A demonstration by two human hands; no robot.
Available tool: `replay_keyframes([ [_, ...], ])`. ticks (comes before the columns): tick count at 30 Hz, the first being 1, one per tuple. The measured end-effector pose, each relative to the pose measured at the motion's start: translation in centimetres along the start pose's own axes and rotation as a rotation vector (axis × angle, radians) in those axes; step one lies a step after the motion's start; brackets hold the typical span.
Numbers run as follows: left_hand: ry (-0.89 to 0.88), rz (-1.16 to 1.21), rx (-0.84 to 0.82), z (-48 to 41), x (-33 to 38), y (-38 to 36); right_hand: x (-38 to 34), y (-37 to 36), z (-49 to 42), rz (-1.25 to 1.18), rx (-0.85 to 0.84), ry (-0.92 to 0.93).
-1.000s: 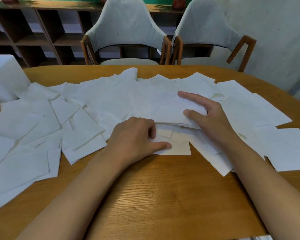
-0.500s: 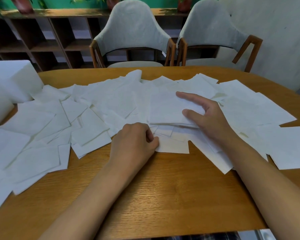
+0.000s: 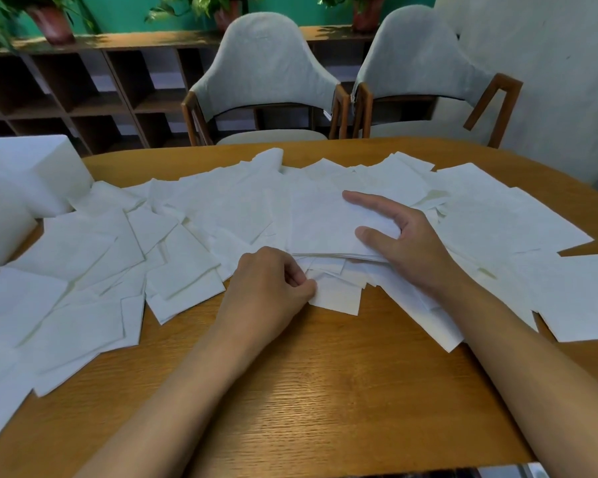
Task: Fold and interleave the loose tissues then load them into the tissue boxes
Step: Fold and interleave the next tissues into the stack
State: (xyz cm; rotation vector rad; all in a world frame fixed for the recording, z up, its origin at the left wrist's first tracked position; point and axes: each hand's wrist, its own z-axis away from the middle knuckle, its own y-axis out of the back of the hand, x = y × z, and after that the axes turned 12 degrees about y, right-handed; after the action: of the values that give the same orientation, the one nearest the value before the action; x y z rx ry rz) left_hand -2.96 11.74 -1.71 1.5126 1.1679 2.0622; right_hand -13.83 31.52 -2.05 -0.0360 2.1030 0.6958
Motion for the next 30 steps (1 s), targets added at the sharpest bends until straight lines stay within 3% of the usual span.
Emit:
replay_keyframes([
  [12,-0.330,-0.056,-0.043,0.5,1.6,4.6,0.5,-0.1,-0.2,0.008,0.022,-0.032],
  [17,-0.518,-0.044,-0.168,0.9,2.3,8.4,0.6,0.1,-0.4,0.027,0.066,-0.056],
  [23,-0.549,0.082,-0.208,0.2,2.2,10.6,0.2,0.3,-0.5,0.047,0.081,-0.068],
  [30,-0.482,0.323,-0.290,-1.8,1.6,10.1,-2.0,0.4,-0.4,-0.225,-0.001,-0.165],
])
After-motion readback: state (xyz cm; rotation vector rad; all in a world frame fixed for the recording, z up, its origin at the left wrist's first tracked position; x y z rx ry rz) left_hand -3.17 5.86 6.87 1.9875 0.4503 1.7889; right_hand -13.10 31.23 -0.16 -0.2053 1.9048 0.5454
